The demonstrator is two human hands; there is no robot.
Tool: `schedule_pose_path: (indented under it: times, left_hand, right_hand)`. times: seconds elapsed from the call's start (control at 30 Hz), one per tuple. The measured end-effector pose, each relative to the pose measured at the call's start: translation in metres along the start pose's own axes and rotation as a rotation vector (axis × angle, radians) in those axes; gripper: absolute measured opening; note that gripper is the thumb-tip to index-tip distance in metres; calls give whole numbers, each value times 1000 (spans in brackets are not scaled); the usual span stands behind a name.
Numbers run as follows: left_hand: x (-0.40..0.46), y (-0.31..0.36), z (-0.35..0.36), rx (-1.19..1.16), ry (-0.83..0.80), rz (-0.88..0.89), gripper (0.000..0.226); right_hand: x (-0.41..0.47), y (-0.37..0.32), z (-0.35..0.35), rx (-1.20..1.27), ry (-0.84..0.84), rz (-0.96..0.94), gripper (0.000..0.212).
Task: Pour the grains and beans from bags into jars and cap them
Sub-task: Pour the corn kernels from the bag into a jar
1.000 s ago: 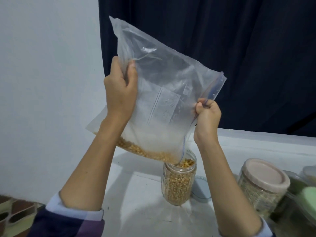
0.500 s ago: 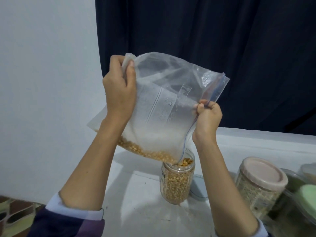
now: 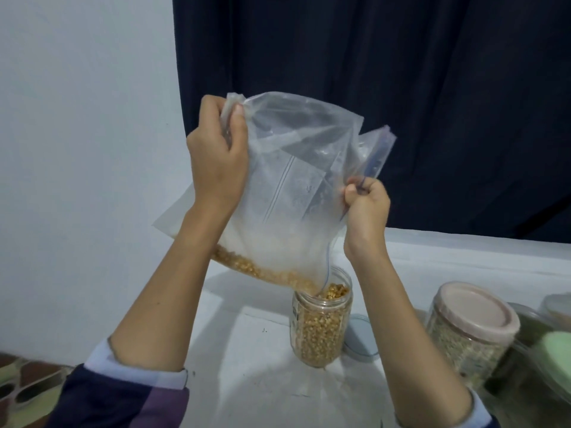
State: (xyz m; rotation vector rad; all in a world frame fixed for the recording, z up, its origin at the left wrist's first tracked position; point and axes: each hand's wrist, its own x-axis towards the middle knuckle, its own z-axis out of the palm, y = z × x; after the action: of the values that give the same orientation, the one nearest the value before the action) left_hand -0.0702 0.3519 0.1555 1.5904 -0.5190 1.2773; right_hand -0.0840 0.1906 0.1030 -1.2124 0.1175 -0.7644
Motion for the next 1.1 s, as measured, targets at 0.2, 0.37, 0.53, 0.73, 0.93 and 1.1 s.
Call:
schedule_pose_path:
  times: [0.2,0.37,0.53,0.73,0.93,1.1]
  left_hand:
    - [1,-2,3,-9,8,13,14]
    - [5,-1,5,-5,14,37,13]
    - [11,3,9,13,-13,39,11]
    - [13,2,10,29,-14,40,11]
    - [13,3,7,37,-11,40,11]
    - [12,0,4,45,-3,25,11]
  right_hand:
    - [3,-2,-1,-10,28,-43,27]
    - [5,-4,-5,15,54,-40,26]
    - [6,-7,-10,42,83,-45,25]
    - [5,-8,-10,42,86,-44,25]
    - [5,-12,-10,34,60,-35,24]
    - [4,-14,-9,-13,9,-30,22]
